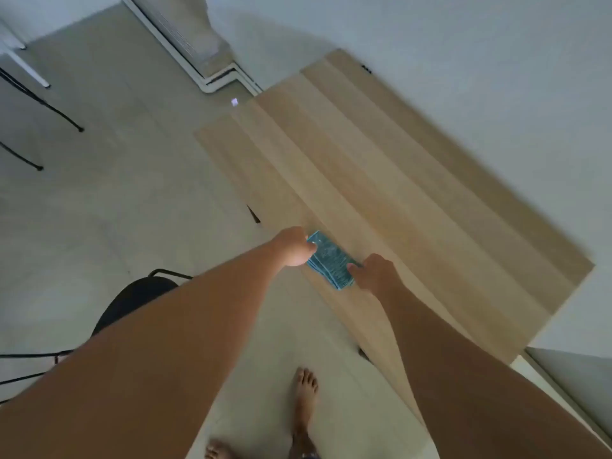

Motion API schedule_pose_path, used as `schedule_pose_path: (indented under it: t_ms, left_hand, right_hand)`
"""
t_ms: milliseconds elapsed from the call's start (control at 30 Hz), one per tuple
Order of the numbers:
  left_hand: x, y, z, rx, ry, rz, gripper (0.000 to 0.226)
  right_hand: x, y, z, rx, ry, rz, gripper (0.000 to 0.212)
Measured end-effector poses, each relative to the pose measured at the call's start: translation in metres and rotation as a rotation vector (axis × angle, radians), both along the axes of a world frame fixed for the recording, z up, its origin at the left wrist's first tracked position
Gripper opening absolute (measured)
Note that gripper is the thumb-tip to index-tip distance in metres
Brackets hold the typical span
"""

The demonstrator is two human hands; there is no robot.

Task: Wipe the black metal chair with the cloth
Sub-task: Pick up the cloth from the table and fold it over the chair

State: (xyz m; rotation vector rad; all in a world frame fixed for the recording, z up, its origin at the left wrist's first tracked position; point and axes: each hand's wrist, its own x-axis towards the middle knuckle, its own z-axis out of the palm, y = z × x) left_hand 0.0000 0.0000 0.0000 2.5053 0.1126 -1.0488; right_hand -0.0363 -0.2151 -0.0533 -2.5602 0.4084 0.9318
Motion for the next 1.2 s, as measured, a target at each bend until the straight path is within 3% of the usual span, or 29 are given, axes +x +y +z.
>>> schedule_pose_path:
  t_ms: [133, 233, 333, 467, 800, 1200]
  left_hand:
    - [-0.003, -0.017, -0.021, 0.014, -0.030, 0.135, 0.025]
    - [-0.003, -0.022, -0.045, 0.033, -0.060, 0.222, 0.037]
    - [-0.011, -0.021, -0.055, 0.025, -0.026, 0.290, 0.031]
    - [-0.023, -0.004, -0.063, -0.105, -0.019, 0.369, 0.041]
    - [-0.069, 0.107, -0.041, -0.196, -0.089, 0.543, 0.034]
    - [-0.198, 0.275, -0.039, -0.127, -0.174, 0.783, 0.027]
  right_hand:
    - [-0.004, 0.005, -0.016, 0.031, -0.024, -0.136, 0.045]
    - [-0.006, 0.010, -0.022, 0.068, -0.035, -0.218, 0.041]
    - [-0.011, 0.012, -0.028, 0.094, -0.034, -0.278, 0.037]
    - [-0.014, 0.018, -0.023, 0.130, -0.144, -0.271, 0.029]
    - [-0.009, 0.108, 0.010, 0.280, -0.316, -0.056, 0.029]
    - [-0.068, 0.287, -0.004, 0.393, -0.253, 0.234, 0.031]
